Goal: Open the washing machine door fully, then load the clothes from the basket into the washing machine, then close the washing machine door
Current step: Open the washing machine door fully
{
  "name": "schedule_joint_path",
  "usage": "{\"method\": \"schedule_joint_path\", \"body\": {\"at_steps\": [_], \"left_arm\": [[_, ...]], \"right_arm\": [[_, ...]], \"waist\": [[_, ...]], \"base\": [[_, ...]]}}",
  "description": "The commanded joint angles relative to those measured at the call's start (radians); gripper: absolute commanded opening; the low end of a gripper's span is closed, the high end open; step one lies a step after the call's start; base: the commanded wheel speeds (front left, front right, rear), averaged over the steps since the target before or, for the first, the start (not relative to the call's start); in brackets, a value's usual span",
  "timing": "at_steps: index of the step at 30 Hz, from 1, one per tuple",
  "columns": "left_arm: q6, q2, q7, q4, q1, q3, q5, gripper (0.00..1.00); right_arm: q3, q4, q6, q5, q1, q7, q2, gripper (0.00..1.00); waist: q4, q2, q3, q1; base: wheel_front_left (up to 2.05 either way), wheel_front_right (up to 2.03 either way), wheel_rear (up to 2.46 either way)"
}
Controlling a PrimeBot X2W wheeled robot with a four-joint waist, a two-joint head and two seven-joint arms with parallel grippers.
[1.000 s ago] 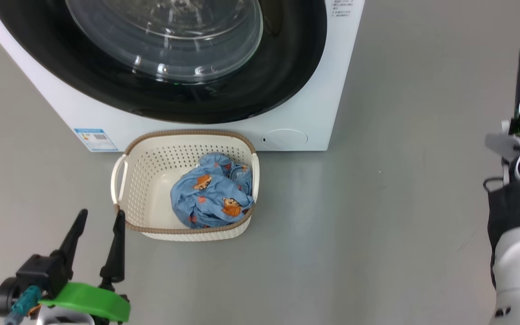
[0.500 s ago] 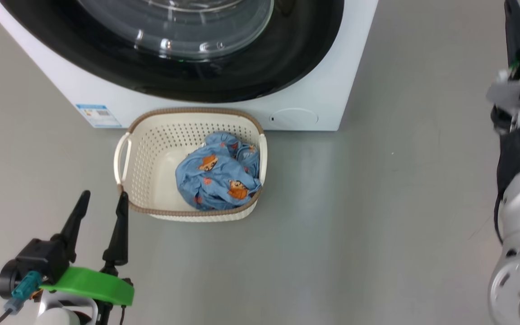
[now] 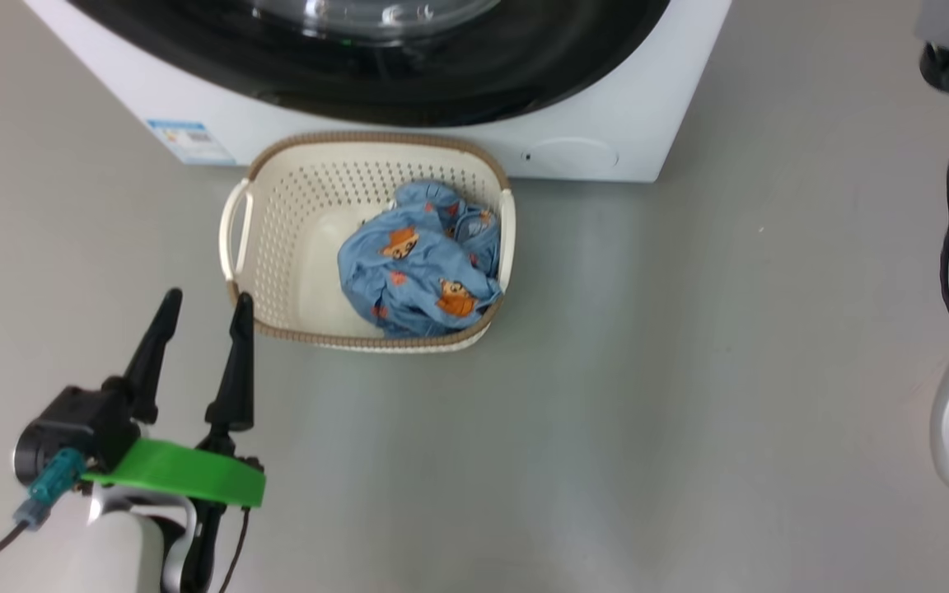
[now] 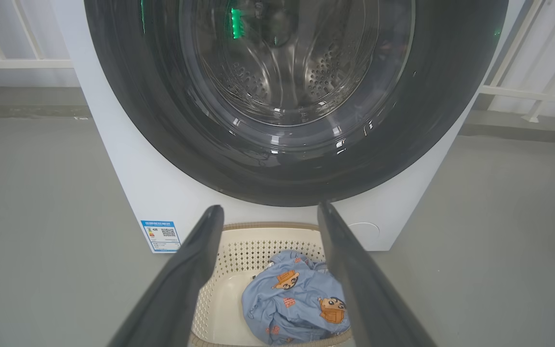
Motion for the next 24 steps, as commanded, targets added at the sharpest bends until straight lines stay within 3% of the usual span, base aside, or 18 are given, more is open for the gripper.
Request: {"method": "schedule_joint_path", "body": {"at_steps": [1, 11, 24], "left_arm": [[-0.002, 0.018, -0.006, -0.027, -0.034, 0.025, -0.006, 1.00], [-0.002, 0.001, -0.006, -0.019, -0.070, -0.004, -0.018, 1.00], [-0.002, -0.012, -0.006, -0.028, -0.099, -0.023, -0.029, 1.00]], "right_arm": [[0.014, -0.013, 0.002, -0.021, -0.063, 0.035, 0.028, 0.00], [0.012, 0.022, 0.002, -0.096, -0.124, 0.142, 0.051, 0.00], [-0.038, 0.040, 0.002, -0.188, -0.190, 0.161, 0.056, 0.00]], "waist": [[0.021, 0.0000, 0.038, 0.0000], [0.056, 0.0000, 0.073, 0.0000], [0.082, 0.0000, 0.099, 0.0000]], "base": [[0.00, 0.00, 0.00], [0.00, 0.00, 0.00], [0.00, 0.00, 0.00]]}}
